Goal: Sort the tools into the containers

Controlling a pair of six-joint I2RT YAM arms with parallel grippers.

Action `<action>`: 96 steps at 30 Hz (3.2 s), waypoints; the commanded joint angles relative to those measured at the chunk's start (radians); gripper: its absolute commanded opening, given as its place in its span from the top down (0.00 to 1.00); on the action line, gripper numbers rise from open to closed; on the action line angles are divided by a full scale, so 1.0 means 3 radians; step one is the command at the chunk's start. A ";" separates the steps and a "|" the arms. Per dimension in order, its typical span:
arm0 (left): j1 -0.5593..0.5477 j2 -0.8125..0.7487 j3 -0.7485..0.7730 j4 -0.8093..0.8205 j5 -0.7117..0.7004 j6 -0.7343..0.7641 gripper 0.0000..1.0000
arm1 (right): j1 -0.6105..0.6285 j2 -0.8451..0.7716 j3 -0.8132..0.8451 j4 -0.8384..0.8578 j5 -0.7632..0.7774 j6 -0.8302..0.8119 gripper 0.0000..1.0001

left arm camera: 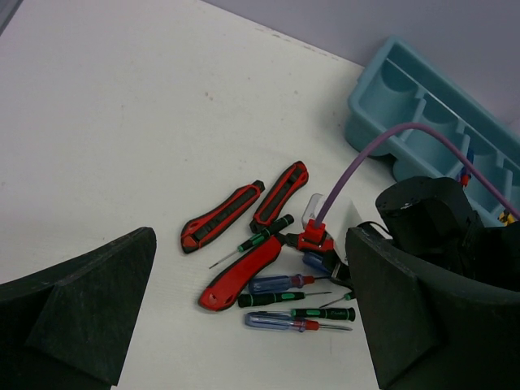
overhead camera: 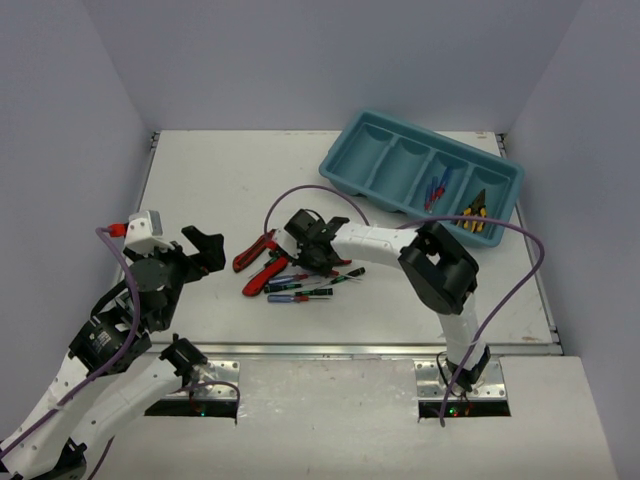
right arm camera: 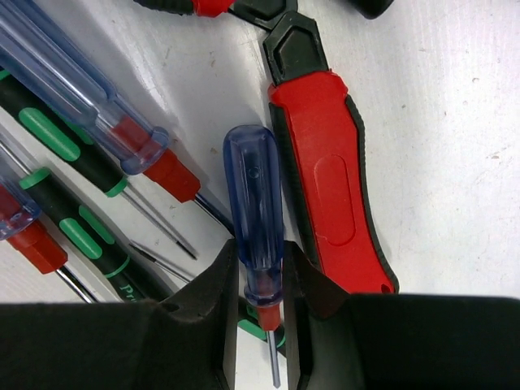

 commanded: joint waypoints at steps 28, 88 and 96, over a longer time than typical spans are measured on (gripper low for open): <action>0.0039 -0.0013 0.0000 0.0120 -0.0020 0.0041 0.00 | -0.3022 -0.0566 0.0797 0.0562 0.0639 0.3049 0.99; 0.0075 -0.0271 0.0046 -0.0007 -0.0265 -0.0118 0.00 | 0.0304 0.0344 0.0424 0.0291 -0.0218 -0.0419 0.72; 0.0075 -0.0271 0.0046 0.0004 -0.0245 -0.0103 0.00 | 0.0290 0.0390 0.0472 0.0296 -0.0225 -0.0442 0.79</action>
